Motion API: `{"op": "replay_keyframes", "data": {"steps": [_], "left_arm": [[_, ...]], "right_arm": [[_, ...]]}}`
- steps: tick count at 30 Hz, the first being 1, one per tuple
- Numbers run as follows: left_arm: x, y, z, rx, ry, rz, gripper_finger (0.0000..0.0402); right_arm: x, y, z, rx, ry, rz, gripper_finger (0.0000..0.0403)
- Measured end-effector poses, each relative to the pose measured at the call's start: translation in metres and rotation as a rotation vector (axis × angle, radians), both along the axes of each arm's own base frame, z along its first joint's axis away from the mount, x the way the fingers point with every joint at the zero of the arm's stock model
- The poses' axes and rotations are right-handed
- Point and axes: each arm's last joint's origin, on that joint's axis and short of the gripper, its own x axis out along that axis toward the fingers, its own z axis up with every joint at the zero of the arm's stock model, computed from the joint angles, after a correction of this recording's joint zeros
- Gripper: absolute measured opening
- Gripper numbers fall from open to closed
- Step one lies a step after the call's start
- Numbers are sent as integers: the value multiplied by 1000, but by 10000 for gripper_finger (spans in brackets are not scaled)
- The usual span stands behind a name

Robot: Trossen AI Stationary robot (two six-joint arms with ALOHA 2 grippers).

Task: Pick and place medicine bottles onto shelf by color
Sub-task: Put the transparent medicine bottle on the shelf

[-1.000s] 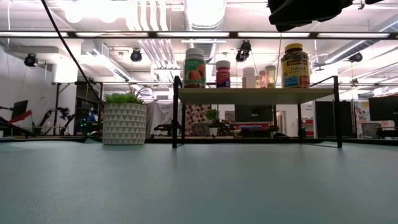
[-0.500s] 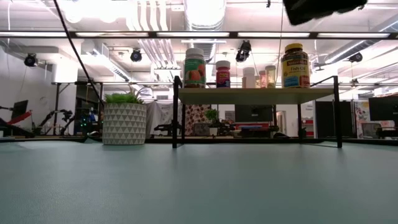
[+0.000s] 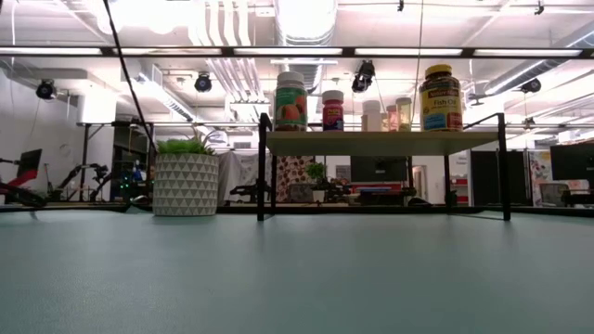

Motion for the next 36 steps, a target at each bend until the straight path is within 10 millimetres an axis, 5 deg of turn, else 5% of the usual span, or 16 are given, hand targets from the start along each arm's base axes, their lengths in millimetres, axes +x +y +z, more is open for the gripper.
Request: {"op": "replay_keyframes", "data": {"steps": [10,19,26,36], "left_arm": [[12,100,76,452,-354,18,122],[16,186,108,833,-537,42,122],[30,231,99,952,-510,70,122],[73,274,43,963,-332,13,122]], "right_arm": [[-8,7,-1,2,-3,44,13],[-7,7,-1,4,-6,43,13],[-7,6,0,27,-1,29,13],[-7,6,20,85,-47,9,13]]}}
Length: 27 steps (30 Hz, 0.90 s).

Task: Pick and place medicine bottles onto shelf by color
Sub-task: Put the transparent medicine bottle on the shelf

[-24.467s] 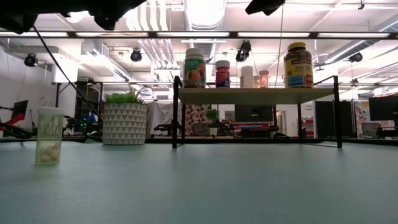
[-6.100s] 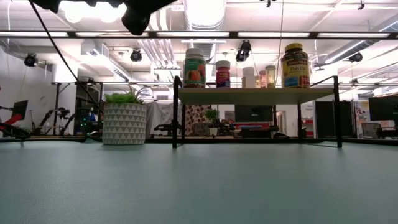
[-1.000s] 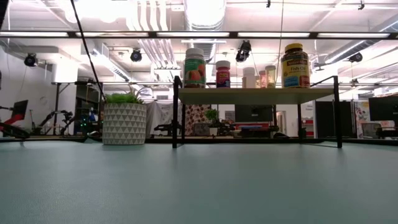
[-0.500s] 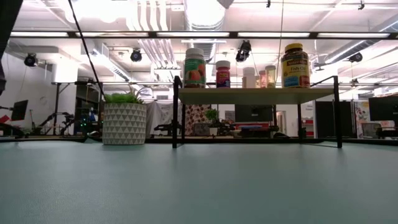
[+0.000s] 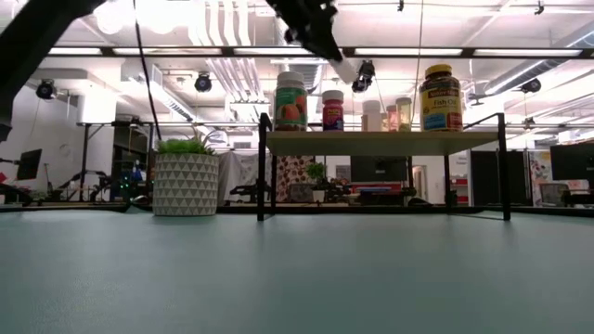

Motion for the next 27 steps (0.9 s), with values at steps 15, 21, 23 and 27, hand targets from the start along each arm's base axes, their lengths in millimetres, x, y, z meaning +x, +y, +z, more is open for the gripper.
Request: {"op": "replay_keyframes", "data": {"steps": [15,21,23,27], "left_arm": [[22,10,-48,-59,149,0,123],[23,10,-54,-96,146,23,135],[23,9,-56,-103,145,22,140],[24,9,-60,-111,156,20,143]], "right_arm": [[1,0,1,7,1,-23,13],[1,0,0,7,2,-23,13],[1,0,0,7,2,-23,13],[1,0,0,8,3,-24,13]]}}
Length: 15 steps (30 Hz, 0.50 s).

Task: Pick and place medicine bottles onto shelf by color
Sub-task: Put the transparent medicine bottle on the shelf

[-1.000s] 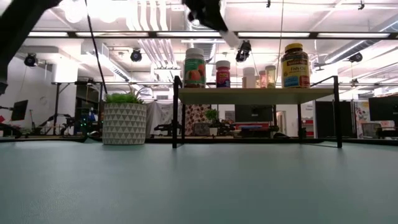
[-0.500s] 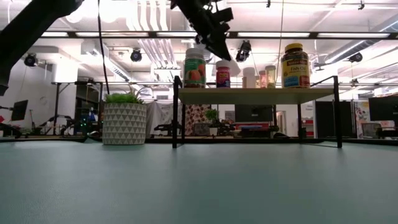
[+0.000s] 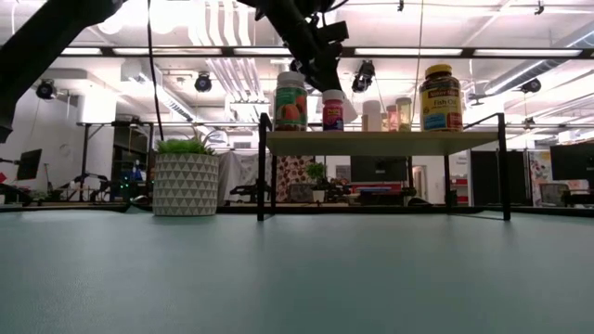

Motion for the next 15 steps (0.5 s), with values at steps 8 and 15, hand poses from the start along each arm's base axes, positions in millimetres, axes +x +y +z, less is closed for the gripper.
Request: {"op": "replay_keyframes", "data": {"steps": [8,15], "left_arm": [[1,-1,-1,-10,-2,-9,145],[2,-3,-2,-49,-18,-25,145]], "right_arm": [[0,0,0,8,5,-4,13],[0,0,0,8,5,-4,13]]}}
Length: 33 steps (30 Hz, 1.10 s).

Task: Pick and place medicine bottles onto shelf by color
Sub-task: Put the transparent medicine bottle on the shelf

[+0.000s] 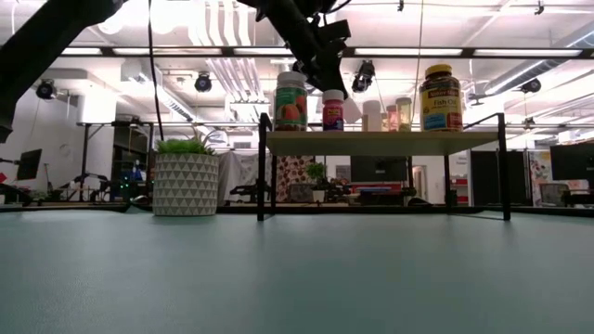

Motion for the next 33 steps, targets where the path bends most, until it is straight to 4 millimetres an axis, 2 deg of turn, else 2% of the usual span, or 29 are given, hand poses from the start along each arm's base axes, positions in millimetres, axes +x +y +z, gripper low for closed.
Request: {"op": "replay_keyframes", "data": {"steps": [33], "left_arm": [[4,1,-7,-26,-30,-6,145]], "right_arm": [[0,0,0,21,11,-11,13]]}}
